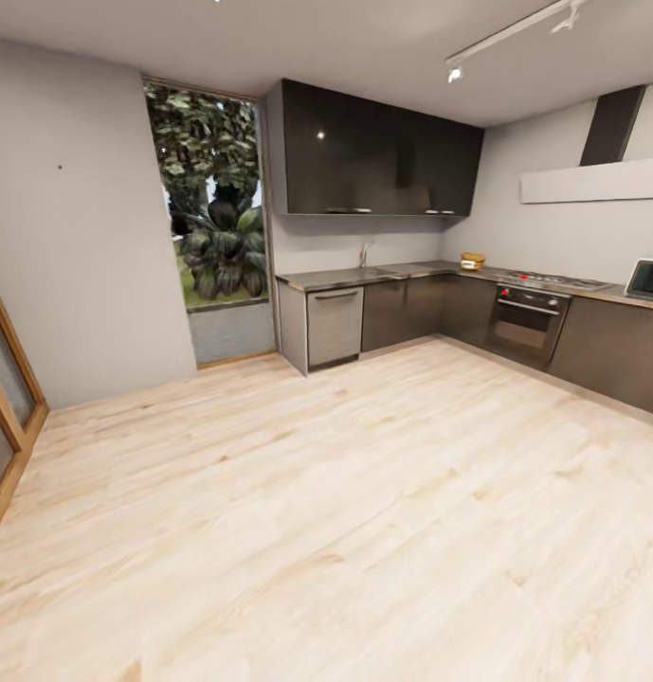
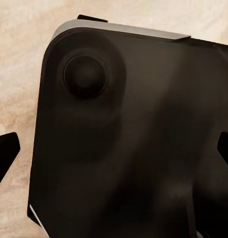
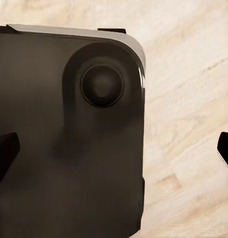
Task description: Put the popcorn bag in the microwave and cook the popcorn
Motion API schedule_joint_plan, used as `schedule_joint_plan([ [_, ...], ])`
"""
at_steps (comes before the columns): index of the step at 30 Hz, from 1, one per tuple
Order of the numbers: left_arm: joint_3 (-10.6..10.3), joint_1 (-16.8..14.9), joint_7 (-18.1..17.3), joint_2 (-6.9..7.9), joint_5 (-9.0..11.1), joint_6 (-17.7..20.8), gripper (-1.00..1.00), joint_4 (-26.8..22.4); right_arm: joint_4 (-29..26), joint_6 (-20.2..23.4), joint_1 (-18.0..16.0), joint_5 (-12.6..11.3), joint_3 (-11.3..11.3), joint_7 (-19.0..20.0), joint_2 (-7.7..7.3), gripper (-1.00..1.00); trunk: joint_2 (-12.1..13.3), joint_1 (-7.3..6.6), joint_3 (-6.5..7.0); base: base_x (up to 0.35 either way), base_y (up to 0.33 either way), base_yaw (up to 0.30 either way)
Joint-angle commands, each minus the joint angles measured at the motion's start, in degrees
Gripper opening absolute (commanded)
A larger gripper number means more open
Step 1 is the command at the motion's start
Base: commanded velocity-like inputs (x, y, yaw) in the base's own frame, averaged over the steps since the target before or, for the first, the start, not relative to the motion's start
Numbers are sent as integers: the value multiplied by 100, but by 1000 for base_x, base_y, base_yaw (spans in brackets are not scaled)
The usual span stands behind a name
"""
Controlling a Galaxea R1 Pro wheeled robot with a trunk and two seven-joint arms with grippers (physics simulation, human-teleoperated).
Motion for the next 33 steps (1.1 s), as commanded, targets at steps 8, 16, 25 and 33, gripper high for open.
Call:
schedule_joint_plan([
  [8,2,1,6,-1,31,-10,100,-6,4,-27,-1,2,4,-13,-6,100,-2,4,-4,328,0,0],
  [16,2,3,6,-1,23,-19,100,-6,4,-27,-1,2,4,-13,-7,100,-2,4,-4,328,0,0],
  [25,2,2,6,0,22,-43,100,-6,4,-27,-1,2,4,-13,-7,100,-2,4,-4,328,0,0],
  [33,2,1,6,0,18,-63,100,-6,4,-39,-1,2,4,-13,-7,100,-2,4,-4,327,0,0],
])
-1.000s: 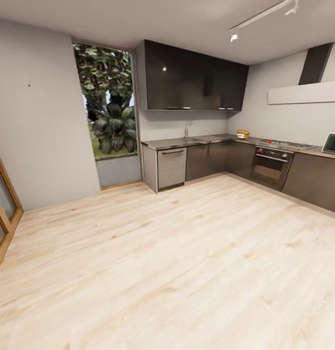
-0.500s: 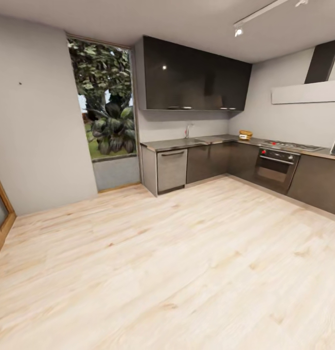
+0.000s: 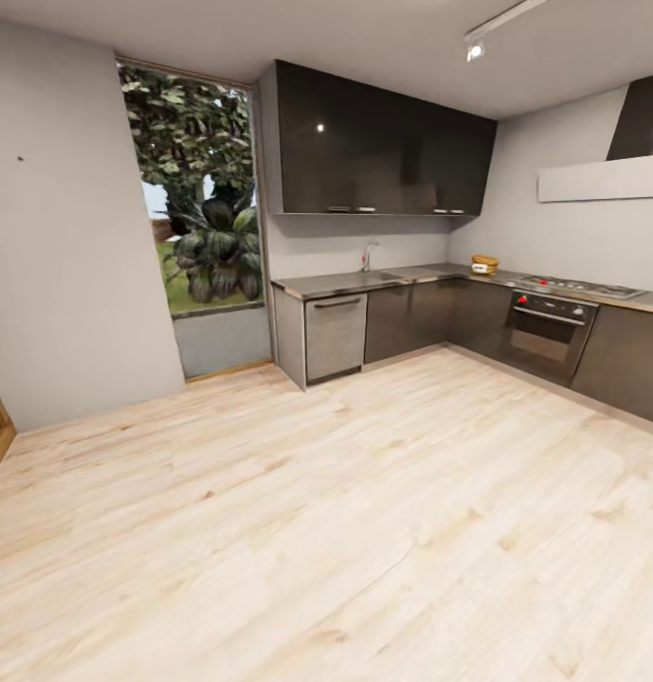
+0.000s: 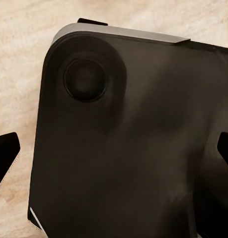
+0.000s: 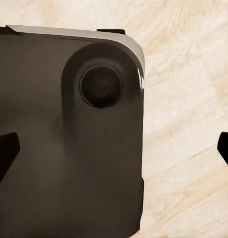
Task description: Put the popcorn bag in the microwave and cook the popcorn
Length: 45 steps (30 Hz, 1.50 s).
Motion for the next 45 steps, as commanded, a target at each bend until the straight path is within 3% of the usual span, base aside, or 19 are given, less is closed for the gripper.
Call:
schedule_joint_plan([
  [1,1,3,6,1,34,-14,100,-6,4,-40,-1,0,4,-13,0,100,-2,4,-3,252,0,0],
  [45,10,2,-64,6,19,-10,100,-14,13,-47,-1,-77,-52,-13,9,100,-2,4,92,7,0,-263],
])
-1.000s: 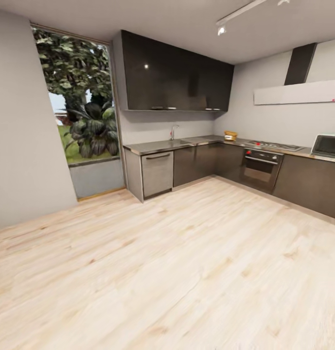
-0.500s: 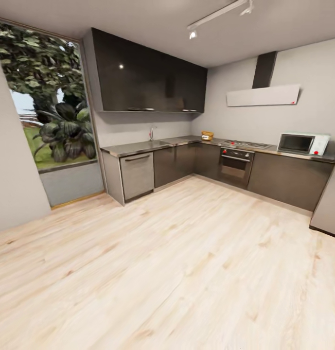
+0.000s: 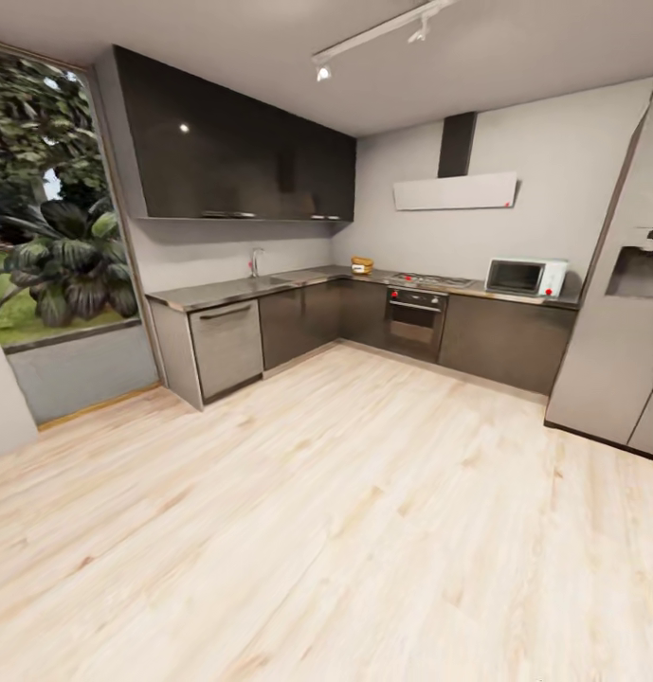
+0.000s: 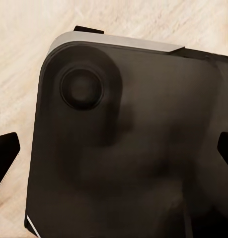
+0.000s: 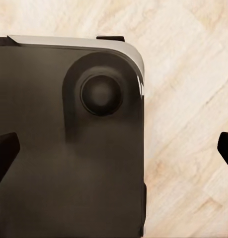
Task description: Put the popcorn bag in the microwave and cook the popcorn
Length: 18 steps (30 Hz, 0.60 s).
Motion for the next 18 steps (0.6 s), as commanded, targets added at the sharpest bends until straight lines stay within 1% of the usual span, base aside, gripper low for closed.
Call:
schedule_joint_plan([
  [1,2,2,-1,-1,38,-13,100,-4,5,-24,-2,-5,1,-9,0,100,-2,0,-1,0,0,-283],
  [18,2,1,-1,-1,38,-12,100,-4,5,-24,-2,-5,-6,-9,2,100,-2,0,38,0,0,-283],
])
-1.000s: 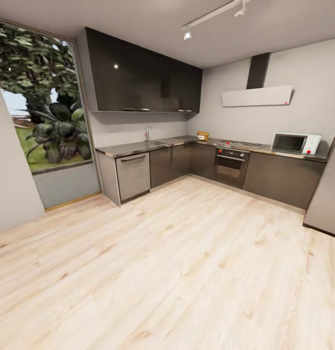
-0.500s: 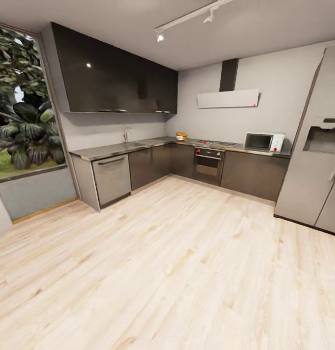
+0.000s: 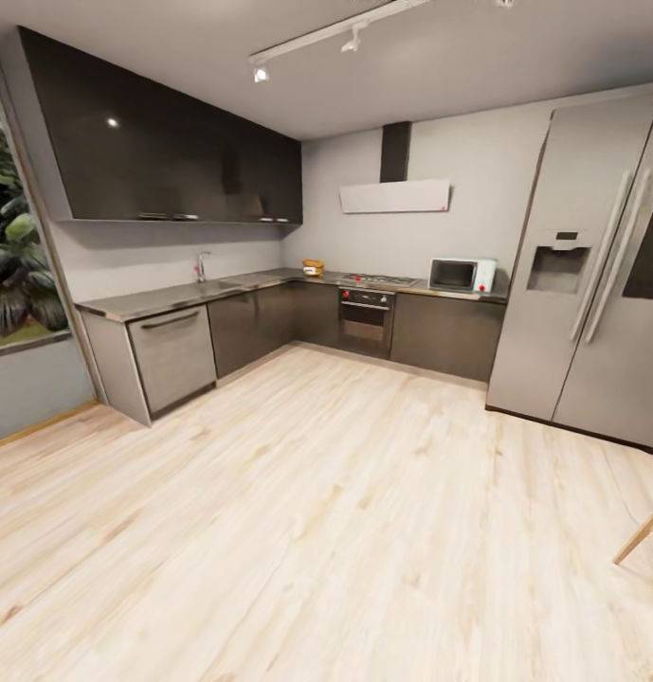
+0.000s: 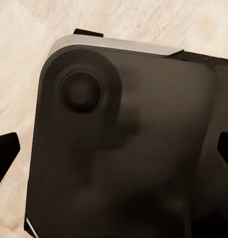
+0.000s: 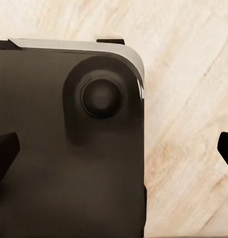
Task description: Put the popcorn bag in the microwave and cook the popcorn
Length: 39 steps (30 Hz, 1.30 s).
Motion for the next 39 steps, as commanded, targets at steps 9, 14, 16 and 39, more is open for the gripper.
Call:
schedule_joint_plan([
  [9,2,2,-1,-1,38,-12,100,-4,5,-24,-2,-6,-1,-9,-1,100,-2,0,17,0,0,-283],
  [14,2,2,-1,-1,38,-12,100,-4,5,-24,-2,-6,-1,-9,-9,100,-2,0,28,0,0,-283],
  [16,2,2,-1,-1,38,-14,100,-4,5,-24,-2,-6,-1,-9,-9,100,-2,0,33,0,0,-283],
  [39,2,2,-1,-1,38,-12,100,-4,5,-24,-2,-6,3,-9,-10,100,-2,0,86,24,0,-283],
])
